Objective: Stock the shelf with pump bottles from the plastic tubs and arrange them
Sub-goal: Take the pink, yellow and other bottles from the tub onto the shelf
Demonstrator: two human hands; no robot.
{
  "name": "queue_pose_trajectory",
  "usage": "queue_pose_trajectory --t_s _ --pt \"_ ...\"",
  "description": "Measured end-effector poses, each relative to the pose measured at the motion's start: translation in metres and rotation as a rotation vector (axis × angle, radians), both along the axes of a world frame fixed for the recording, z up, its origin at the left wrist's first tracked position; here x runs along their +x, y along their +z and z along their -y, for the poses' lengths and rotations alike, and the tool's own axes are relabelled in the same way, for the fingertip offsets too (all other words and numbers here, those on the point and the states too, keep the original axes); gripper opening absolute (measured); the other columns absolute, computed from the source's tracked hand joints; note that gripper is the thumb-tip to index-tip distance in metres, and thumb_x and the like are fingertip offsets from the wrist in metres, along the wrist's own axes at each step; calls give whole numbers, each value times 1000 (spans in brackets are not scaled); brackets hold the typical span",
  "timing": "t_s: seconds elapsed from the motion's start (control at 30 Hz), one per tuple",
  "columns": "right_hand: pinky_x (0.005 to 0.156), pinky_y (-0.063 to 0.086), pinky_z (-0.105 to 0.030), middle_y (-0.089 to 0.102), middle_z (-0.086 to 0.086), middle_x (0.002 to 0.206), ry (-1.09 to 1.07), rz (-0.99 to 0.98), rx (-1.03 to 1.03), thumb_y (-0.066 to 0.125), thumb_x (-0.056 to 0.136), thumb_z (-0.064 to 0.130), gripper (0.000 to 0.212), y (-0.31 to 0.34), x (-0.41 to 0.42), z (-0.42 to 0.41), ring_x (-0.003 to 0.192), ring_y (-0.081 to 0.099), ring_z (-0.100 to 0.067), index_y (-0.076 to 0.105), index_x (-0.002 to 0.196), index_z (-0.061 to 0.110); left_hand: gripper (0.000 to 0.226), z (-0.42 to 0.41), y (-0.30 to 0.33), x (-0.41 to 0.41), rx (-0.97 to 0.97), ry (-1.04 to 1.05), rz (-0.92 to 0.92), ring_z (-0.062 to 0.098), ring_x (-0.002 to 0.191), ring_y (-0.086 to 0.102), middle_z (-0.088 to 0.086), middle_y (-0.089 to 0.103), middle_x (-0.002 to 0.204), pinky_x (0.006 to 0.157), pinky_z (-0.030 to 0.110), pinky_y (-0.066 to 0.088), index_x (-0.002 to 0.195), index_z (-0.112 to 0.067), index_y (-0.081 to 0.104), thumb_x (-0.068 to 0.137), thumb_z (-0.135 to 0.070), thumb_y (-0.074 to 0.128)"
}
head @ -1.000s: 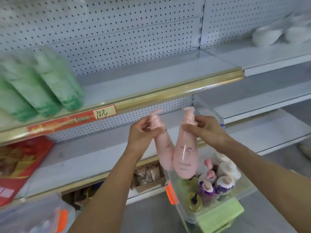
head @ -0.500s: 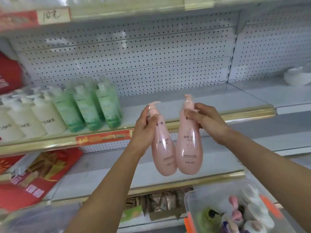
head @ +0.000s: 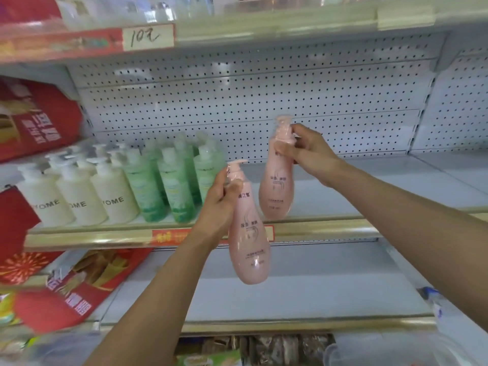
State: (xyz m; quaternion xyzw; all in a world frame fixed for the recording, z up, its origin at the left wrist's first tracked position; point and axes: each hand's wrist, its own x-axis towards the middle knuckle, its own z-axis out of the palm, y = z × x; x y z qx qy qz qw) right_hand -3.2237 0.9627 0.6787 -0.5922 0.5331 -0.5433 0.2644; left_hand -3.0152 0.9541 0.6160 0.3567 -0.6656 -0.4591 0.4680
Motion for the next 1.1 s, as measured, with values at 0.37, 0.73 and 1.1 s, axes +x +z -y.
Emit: queue_pose_trajectory --t_s 0.37,0.73,1.1 --pt "94 53 -41 68 -11 110 32 -58 72 66 91 18 29 -14 7 97 103 66 -24 56 117 24 29 33 -1 12 -17 16 -23 -6 89 57 -17 61 106 79 14 47 126 -40 48 103 -23 44" --pt "97 52 -40 67 -16 113 137 -51 105 62 93 12 34 -18 19 109 109 65 -28 54 126 15 33 41 -4 13 -41 -2 -46 -10 84 59 -28 66 88 75 8 47 134 -28 48 104 -17 43" --pt "103 40 -35 44 -7 144 -5 -62 250 73 86 25 89 -22 23 98 127 49 -22 16 154 18 44 35 -1 5 -39 -13 -78 2 108 60 -24 65 108 101 29 45 145 -26 40 102 -26 46"
